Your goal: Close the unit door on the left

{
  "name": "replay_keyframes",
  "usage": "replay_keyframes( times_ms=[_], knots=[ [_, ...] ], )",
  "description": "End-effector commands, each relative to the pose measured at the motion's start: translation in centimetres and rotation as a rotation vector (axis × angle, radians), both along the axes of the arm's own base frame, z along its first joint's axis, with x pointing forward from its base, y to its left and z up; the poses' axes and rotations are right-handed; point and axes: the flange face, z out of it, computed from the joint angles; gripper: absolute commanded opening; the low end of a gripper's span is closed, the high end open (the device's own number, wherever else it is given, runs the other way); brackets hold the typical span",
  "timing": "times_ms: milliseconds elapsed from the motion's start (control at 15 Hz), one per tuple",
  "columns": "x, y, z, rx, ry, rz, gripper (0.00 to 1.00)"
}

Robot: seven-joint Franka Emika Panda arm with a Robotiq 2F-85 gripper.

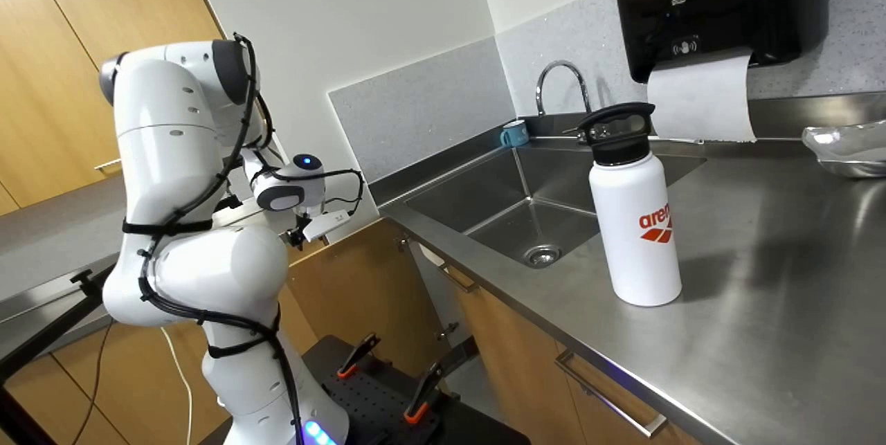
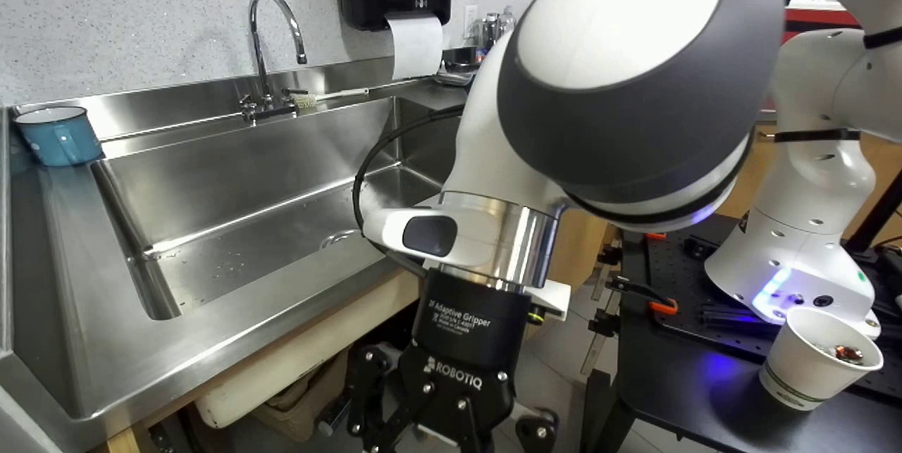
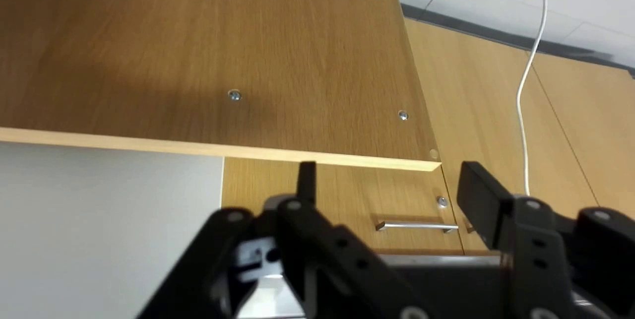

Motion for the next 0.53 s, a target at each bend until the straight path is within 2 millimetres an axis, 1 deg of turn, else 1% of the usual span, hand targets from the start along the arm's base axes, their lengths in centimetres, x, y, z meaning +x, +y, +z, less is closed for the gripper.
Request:
replay_keyframes(
  times_ms=[0, 333, 400, 467],
  knots=[
    [1.1, 2.4, -0.7, 0.074, 0.013, -0.008, 0.43],
    [1.6, 5.1, -1.2, 0.135, 0.047, -0.043, 0.04],
    [1.7, 5.6, -1.3, 0.142, 0.05, -0.045, 0.01],
    [1.8, 6.1, -1.4, 0.147, 0.054, -0.049, 0.0]
  ],
)
